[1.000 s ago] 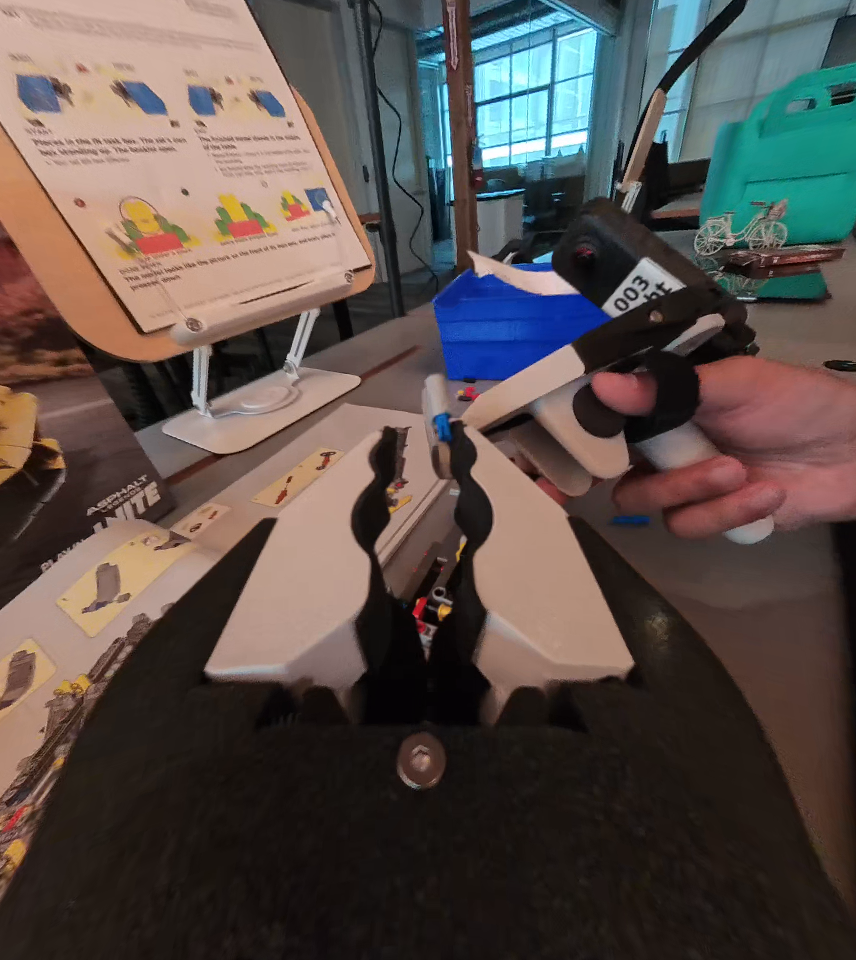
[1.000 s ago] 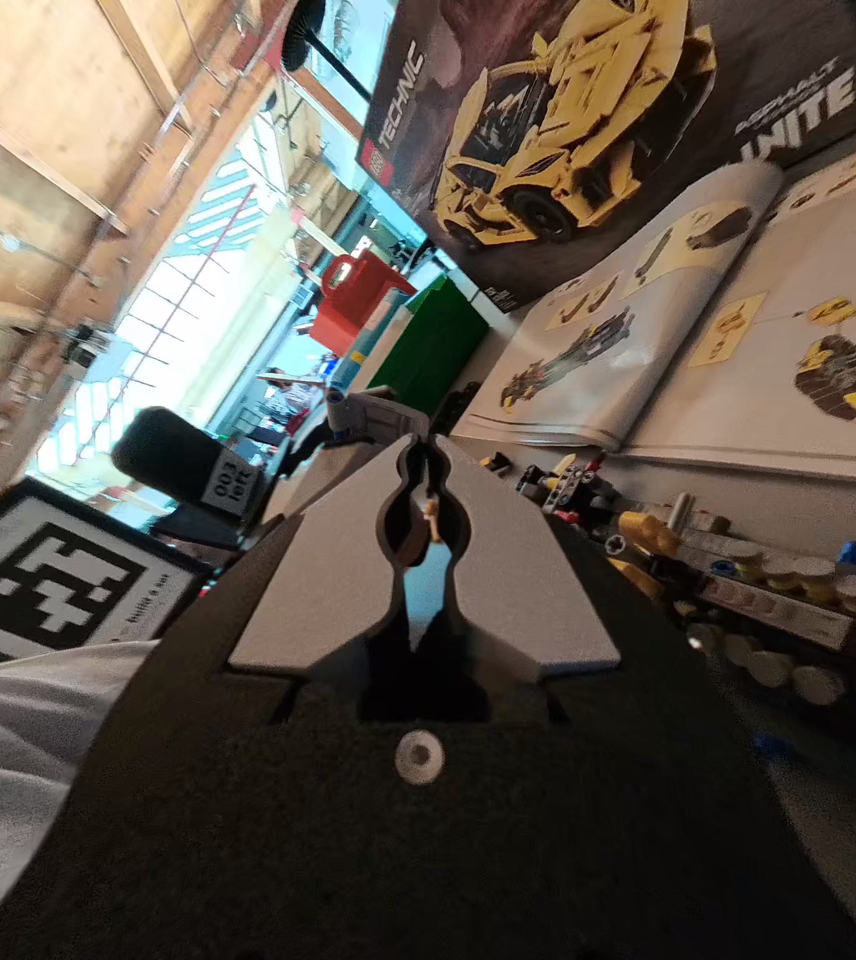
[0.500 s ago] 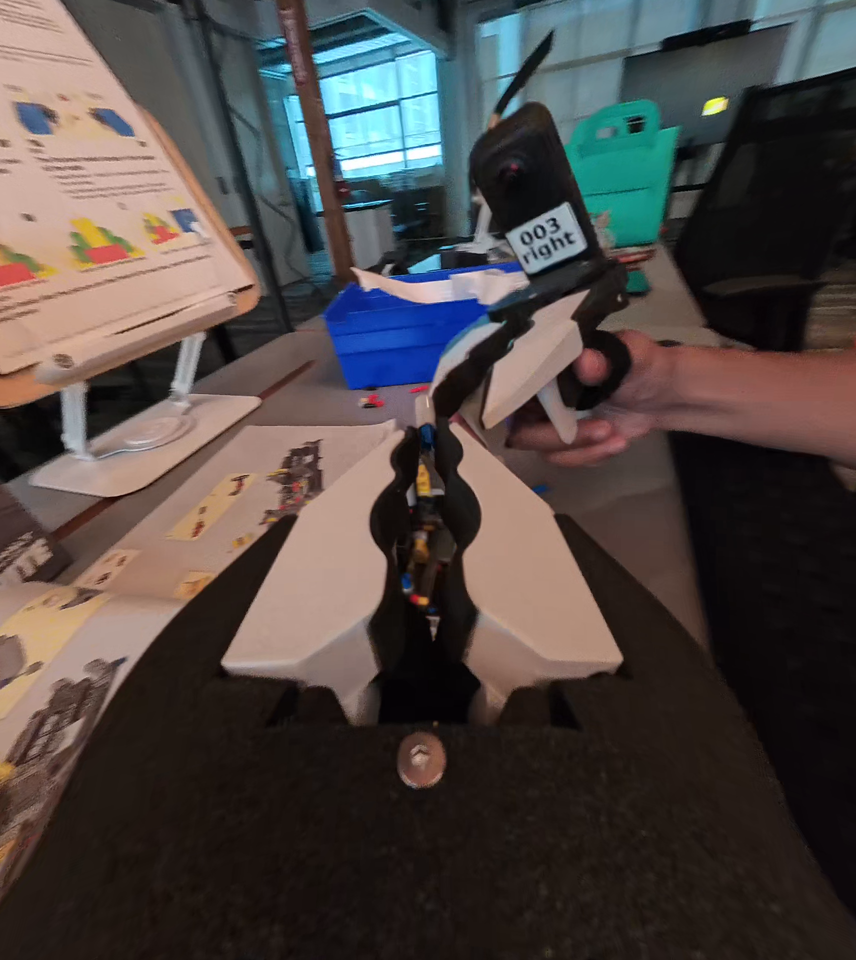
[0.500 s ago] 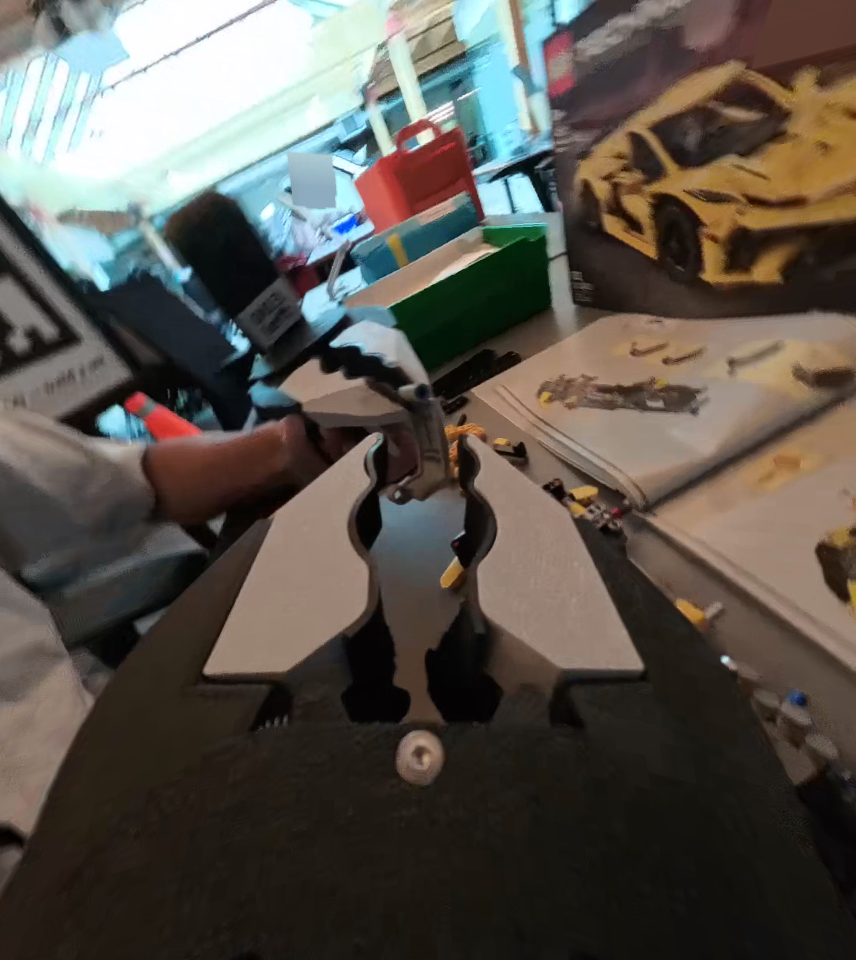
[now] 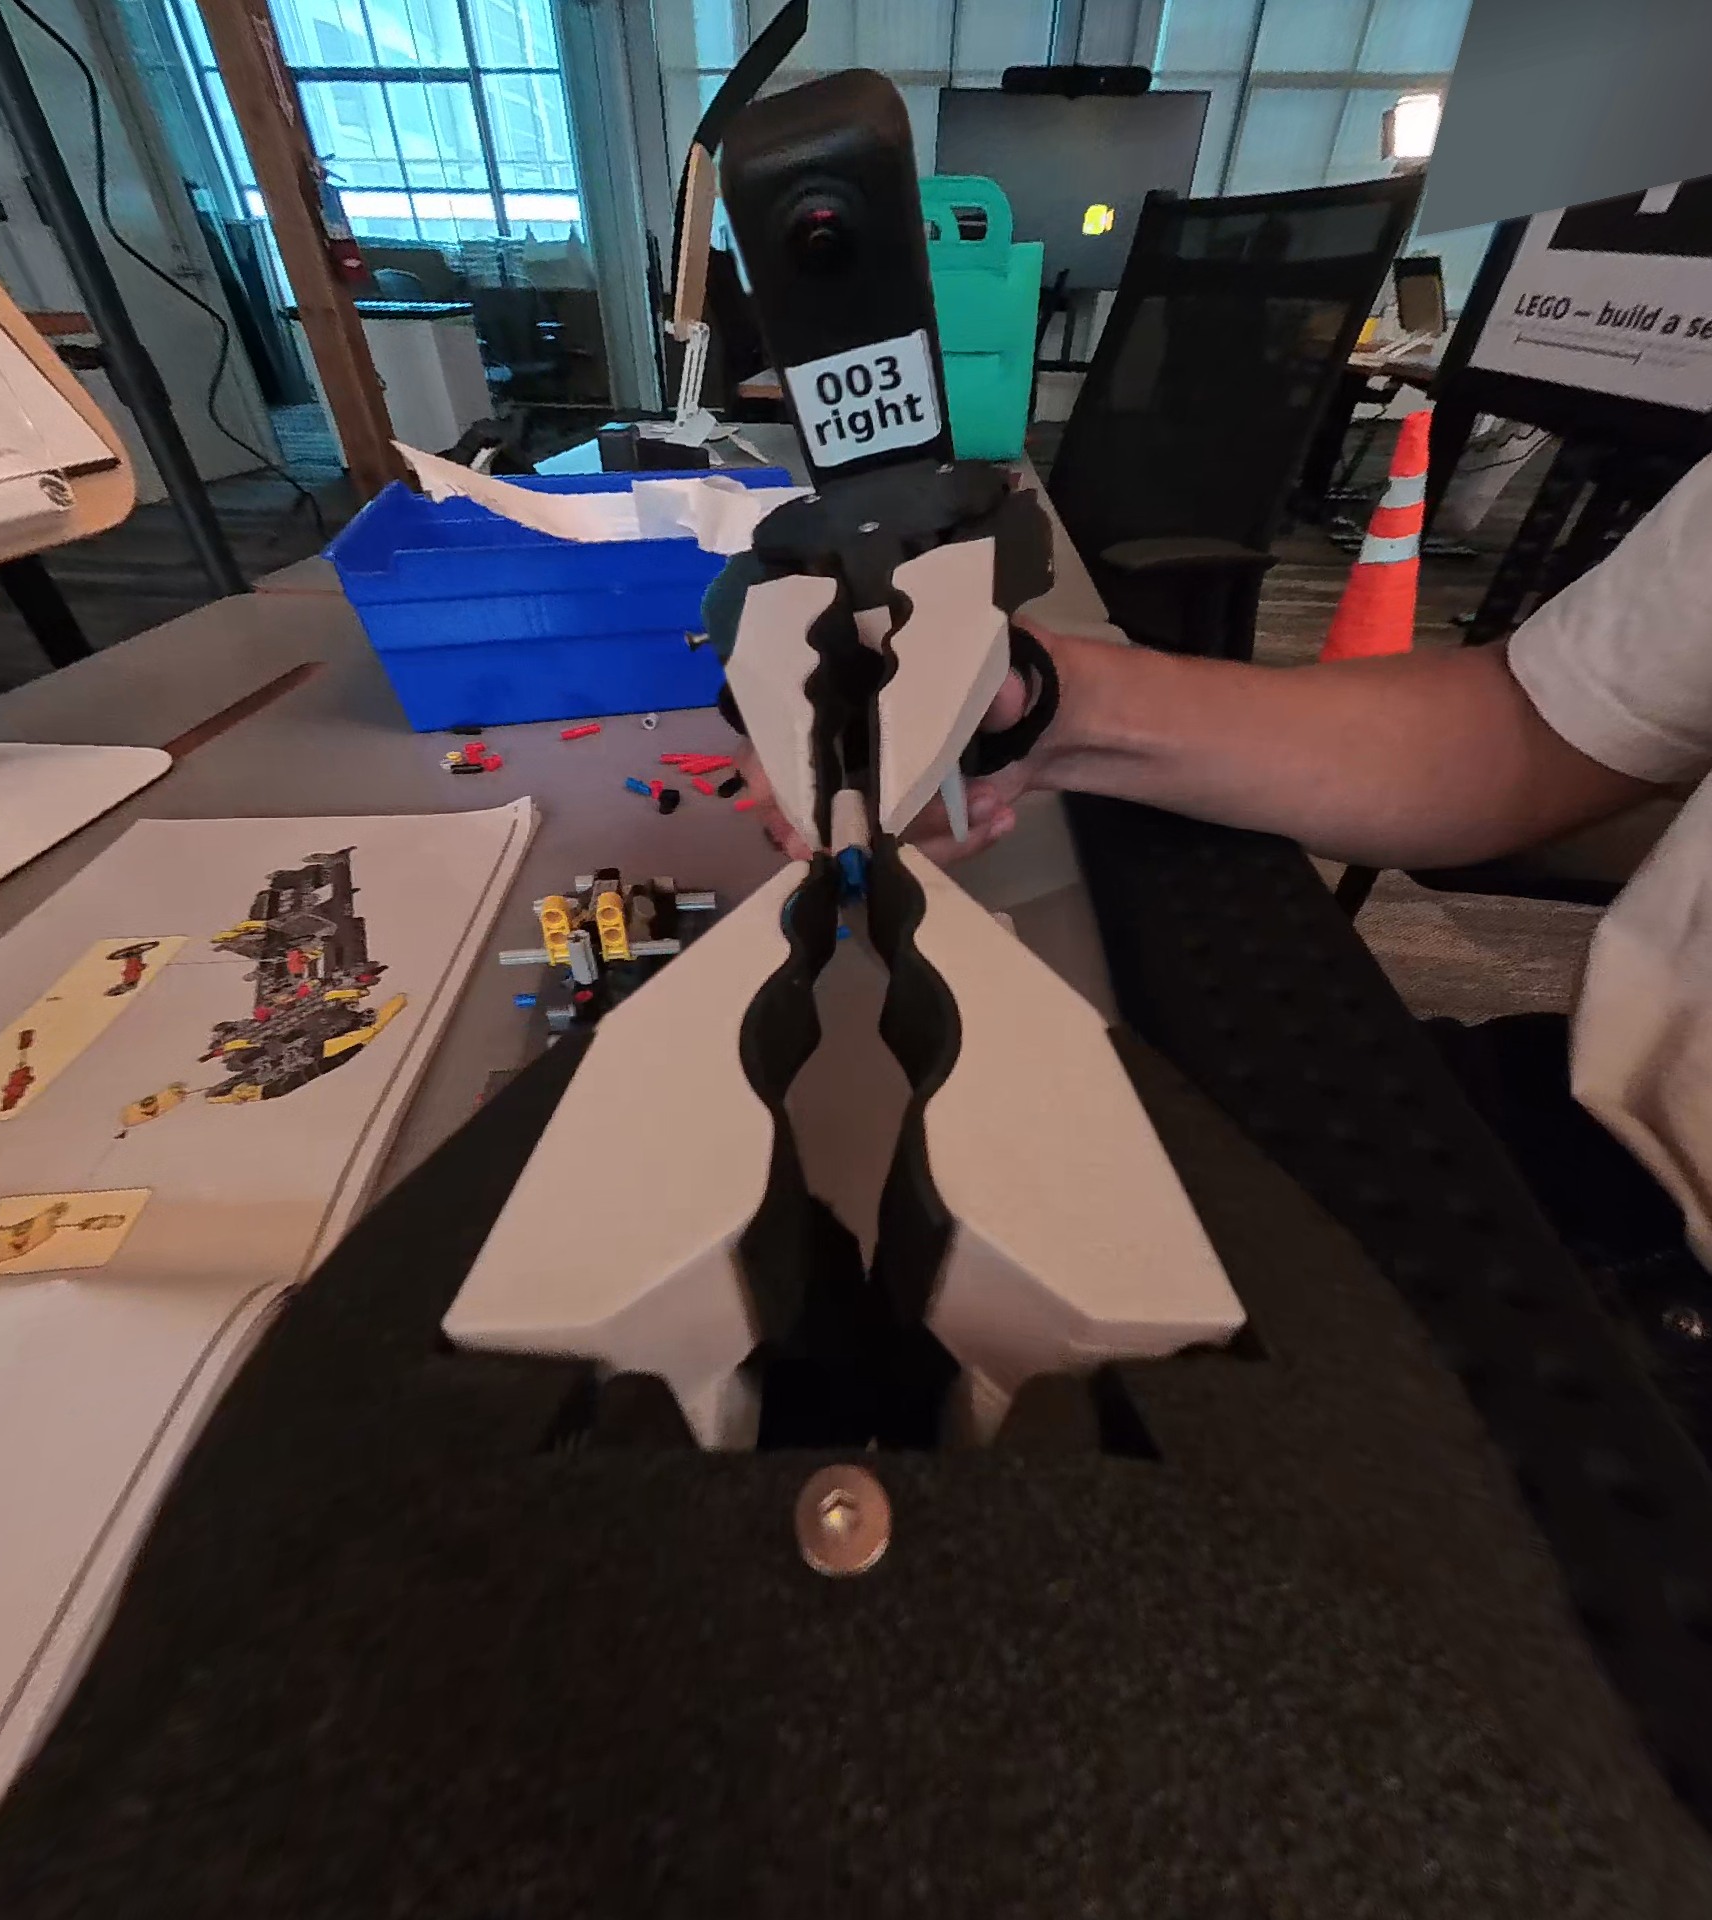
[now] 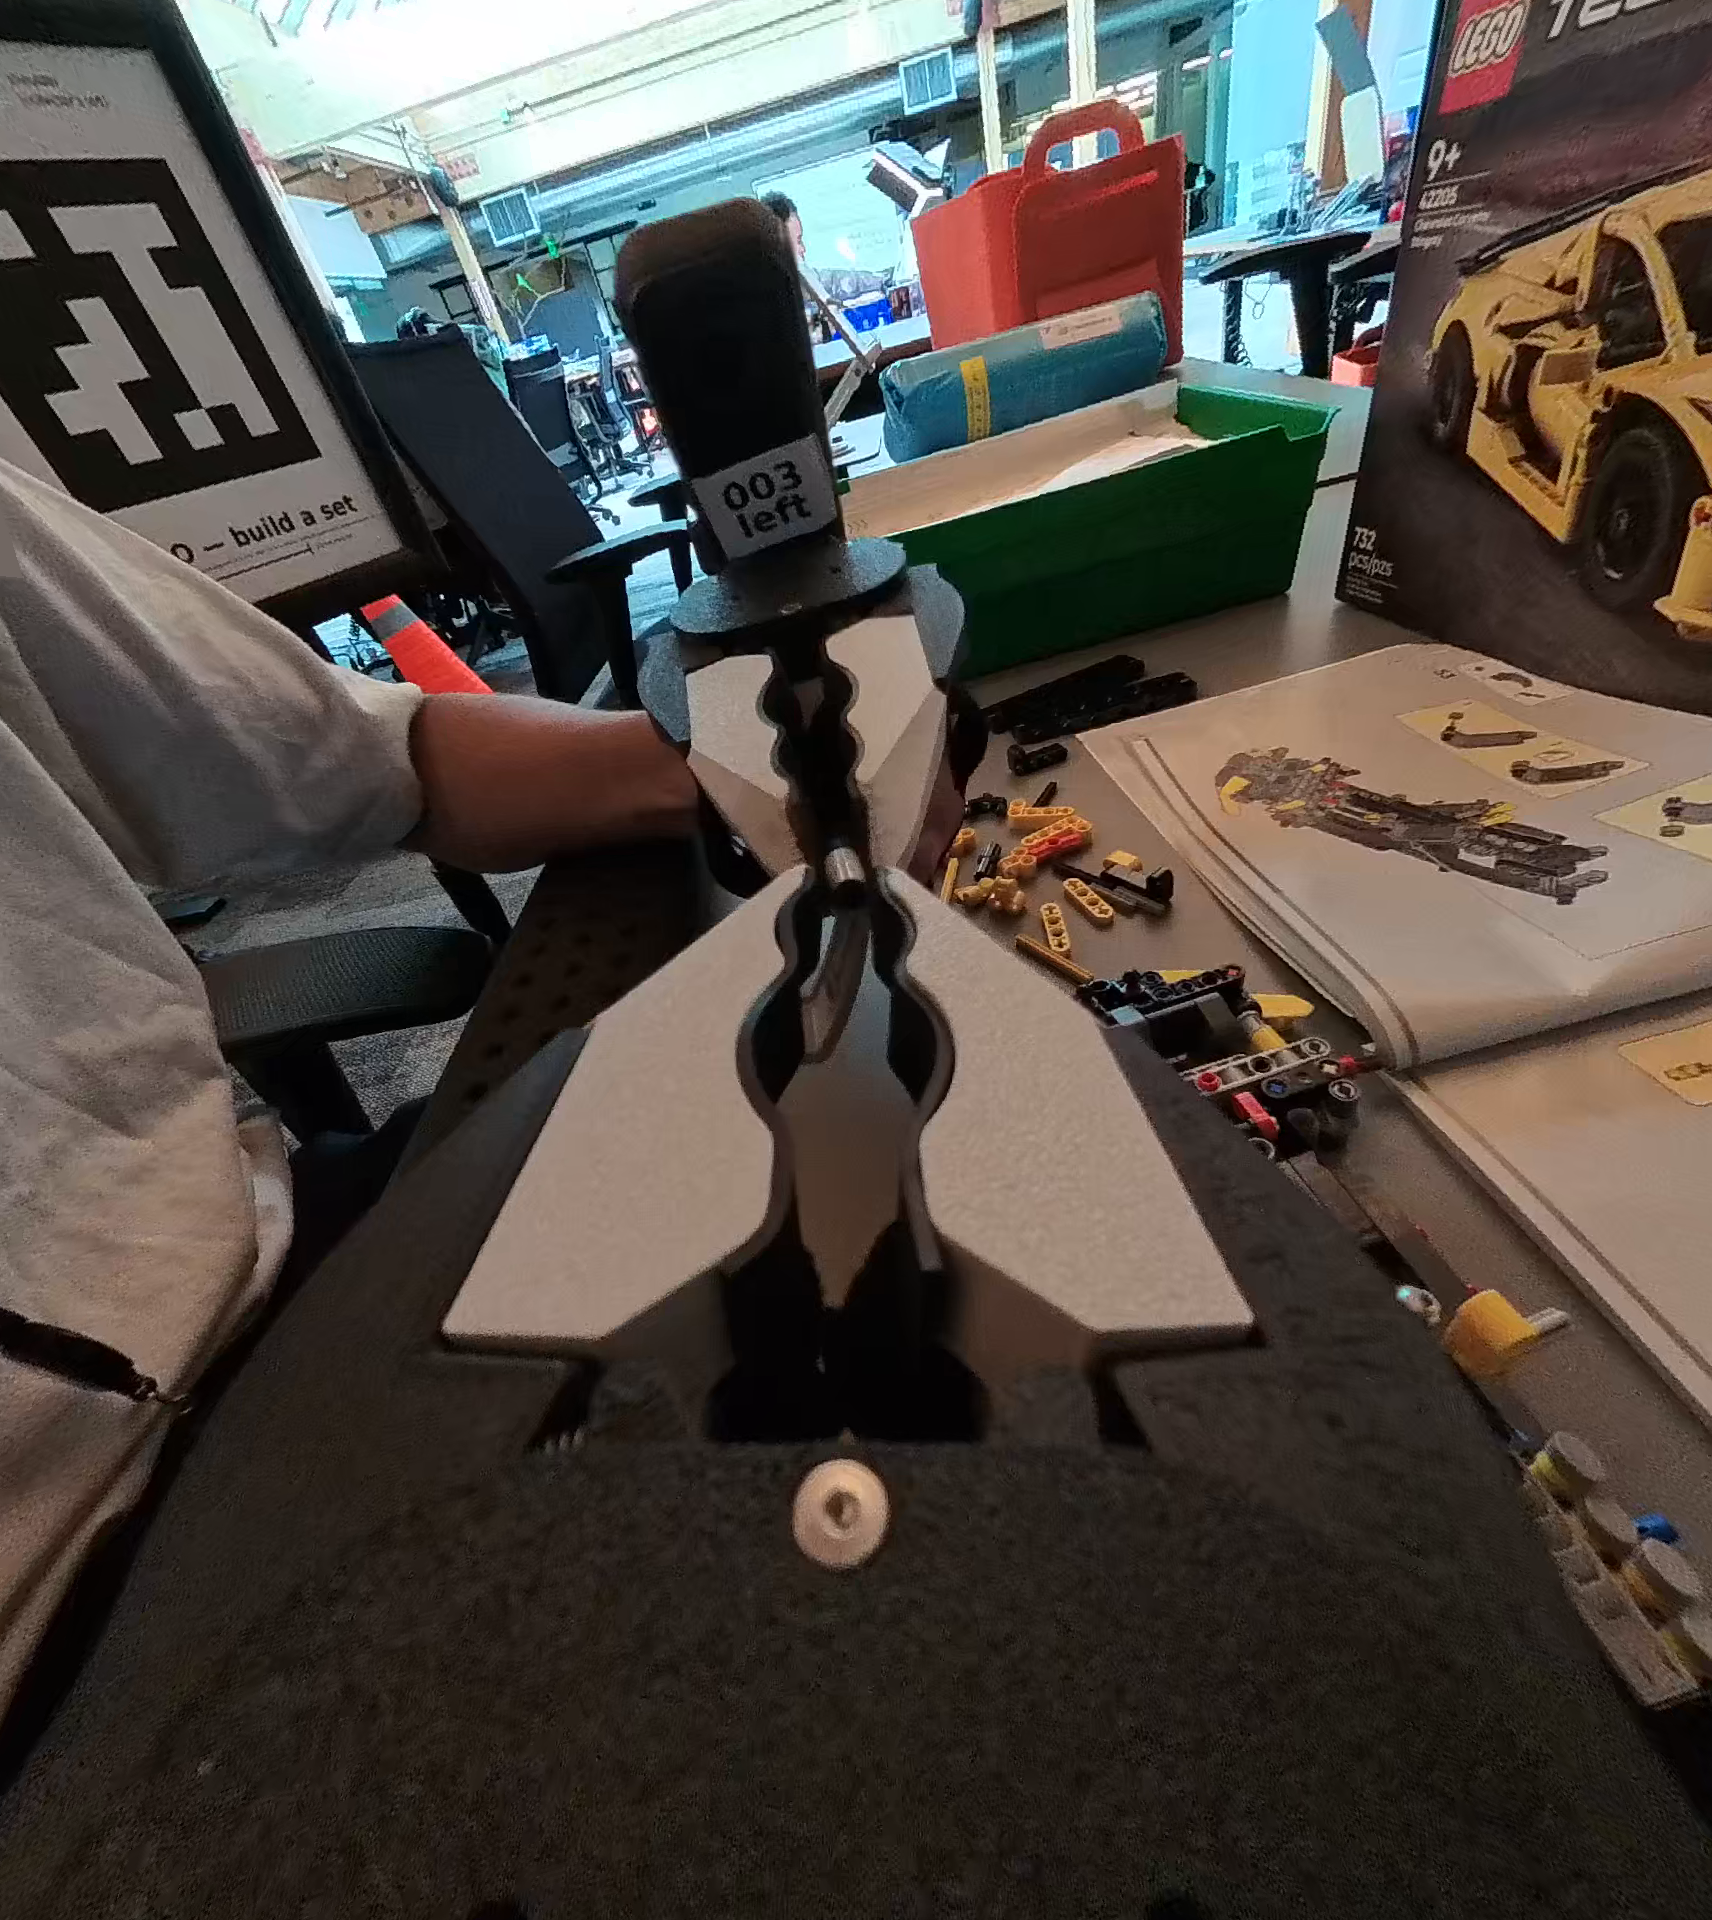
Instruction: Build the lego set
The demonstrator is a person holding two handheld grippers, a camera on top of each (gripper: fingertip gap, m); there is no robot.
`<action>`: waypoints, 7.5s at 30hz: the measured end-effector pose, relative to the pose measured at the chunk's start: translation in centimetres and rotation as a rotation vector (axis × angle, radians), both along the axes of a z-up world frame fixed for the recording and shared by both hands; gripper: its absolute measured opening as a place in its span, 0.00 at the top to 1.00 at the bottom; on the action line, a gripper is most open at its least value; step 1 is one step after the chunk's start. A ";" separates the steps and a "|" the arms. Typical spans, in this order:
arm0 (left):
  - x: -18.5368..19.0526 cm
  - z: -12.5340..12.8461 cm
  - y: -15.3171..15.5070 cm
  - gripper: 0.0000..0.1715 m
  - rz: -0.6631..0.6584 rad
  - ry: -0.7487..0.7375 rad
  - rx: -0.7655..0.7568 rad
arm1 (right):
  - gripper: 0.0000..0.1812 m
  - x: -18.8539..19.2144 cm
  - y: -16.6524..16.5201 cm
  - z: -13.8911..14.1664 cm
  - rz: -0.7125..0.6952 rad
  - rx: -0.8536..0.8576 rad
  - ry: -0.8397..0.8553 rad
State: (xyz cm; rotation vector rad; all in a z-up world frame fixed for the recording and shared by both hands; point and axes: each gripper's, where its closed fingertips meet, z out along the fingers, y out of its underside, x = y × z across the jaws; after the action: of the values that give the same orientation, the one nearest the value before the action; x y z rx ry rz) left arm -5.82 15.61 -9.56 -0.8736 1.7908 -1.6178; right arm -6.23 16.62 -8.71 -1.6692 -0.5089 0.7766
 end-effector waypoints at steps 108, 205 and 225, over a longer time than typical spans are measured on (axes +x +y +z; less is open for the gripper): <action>-0.4 1.1 3.7 1.00 0.063 -0.004 -0.242 | 0.97 2.3 -2.1 -2.8 0.030 -0.098 -0.088; -7.2 -8.7 0.9 0.97 0.278 0.284 0.482 | 0.98 -1.8 -2.7 -13.0 0.103 -0.413 -0.477; -7.6 -5.1 -5.0 0.98 -0.019 0.310 0.433 | 0.86 -6.4 -6.2 -5.0 0.040 -0.014 -0.595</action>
State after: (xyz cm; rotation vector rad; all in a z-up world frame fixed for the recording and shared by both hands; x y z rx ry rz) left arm -13.41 10.61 -14.70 -0.9341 2.2538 -1.0770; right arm -12.60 10.40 -13.67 -1.9032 -0.9507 0.2957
